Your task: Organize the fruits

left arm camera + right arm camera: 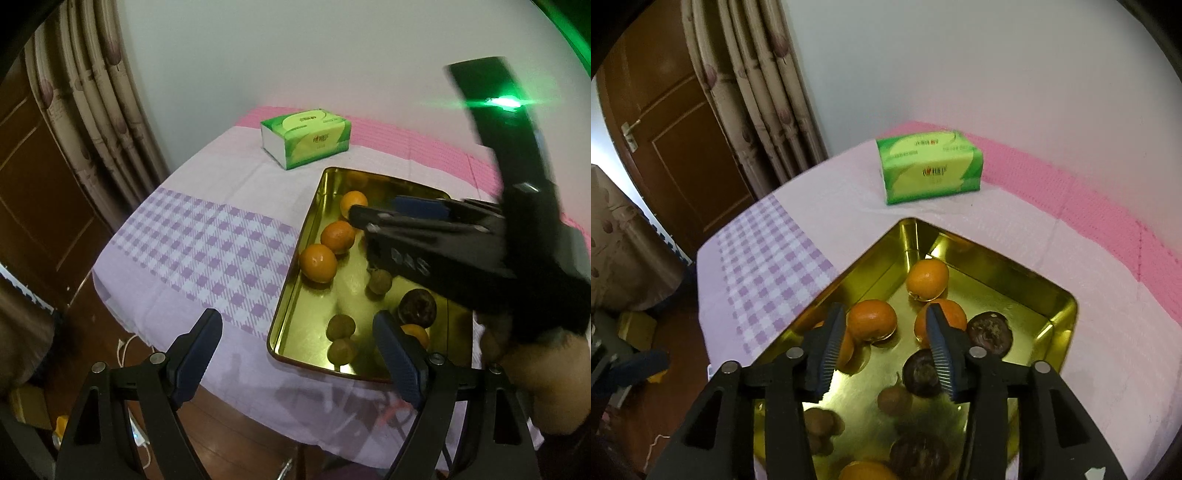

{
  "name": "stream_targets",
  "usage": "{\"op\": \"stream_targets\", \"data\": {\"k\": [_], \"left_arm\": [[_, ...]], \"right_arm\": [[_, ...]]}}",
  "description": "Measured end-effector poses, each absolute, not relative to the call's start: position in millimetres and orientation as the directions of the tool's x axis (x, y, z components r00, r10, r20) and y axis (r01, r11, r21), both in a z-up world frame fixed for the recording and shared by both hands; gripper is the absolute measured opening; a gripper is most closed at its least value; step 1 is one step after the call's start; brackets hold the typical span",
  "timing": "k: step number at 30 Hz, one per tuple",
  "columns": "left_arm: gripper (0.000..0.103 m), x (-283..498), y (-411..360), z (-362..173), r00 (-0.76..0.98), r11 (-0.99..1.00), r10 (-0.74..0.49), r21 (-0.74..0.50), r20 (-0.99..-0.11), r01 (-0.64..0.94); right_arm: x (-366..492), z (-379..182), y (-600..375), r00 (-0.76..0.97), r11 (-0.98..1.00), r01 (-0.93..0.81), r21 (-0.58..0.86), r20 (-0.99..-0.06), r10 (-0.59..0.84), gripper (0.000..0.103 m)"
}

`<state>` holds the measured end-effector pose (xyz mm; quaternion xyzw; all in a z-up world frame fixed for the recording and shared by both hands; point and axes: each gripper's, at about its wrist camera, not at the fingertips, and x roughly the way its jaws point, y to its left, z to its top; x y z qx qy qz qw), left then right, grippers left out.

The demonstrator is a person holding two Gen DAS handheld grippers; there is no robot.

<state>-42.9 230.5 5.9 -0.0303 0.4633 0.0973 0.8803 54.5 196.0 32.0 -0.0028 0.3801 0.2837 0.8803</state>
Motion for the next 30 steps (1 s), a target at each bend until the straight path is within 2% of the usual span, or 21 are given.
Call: {"op": "stream_targets", "data": {"k": [1, 4, 13, 22, 26, 30], "left_arm": [[0.084, -43, 230, 7, 0.556, 0.979, 0.145, 0.039, -0.818, -0.198], [0.084, -46, 228, 10, 0.571, 0.979, 0.151, 0.044, -0.807, -0.197], [0.085, -63, 213, 34, 0.671, 0.974, 0.215, 0.112, -0.710, -0.194], [0.086, -86, 203, 62, 0.740, 0.966, 0.252, 0.124, -0.623, -0.225], [0.088, -100, 203, 81, 0.774, 0.959, 0.276, 0.116, -0.570, -0.258], [0.097, -119, 207, 104, 0.816, 0.956, 0.284, 0.083, -0.503, -0.281]], "right_arm": [[46, 37, 191, 0.572, 0.844, -0.498, 0.200, -0.656, 0.493, 0.058], [19, 50, 173, 0.643, 0.865, -0.475, 0.162, -0.607, 0.467, 0.074], [-57, 88, 115, 0.848, 0.952, -0.302, 0.053, -0.442, 0.294, 0.099], [-121, 115, 81, 0.945, 0.986, -0.160, -0.045, -0.297, 0.139, 0.102], [-136, 117, 67, 0.949, 0.990, -0.134, -0.038, -0.291, 0.118, 0.102], [-148, 119, 57, 0.949, 0.991, -0.135, -0.018, -0.291, 0.124, 0.102]]}}
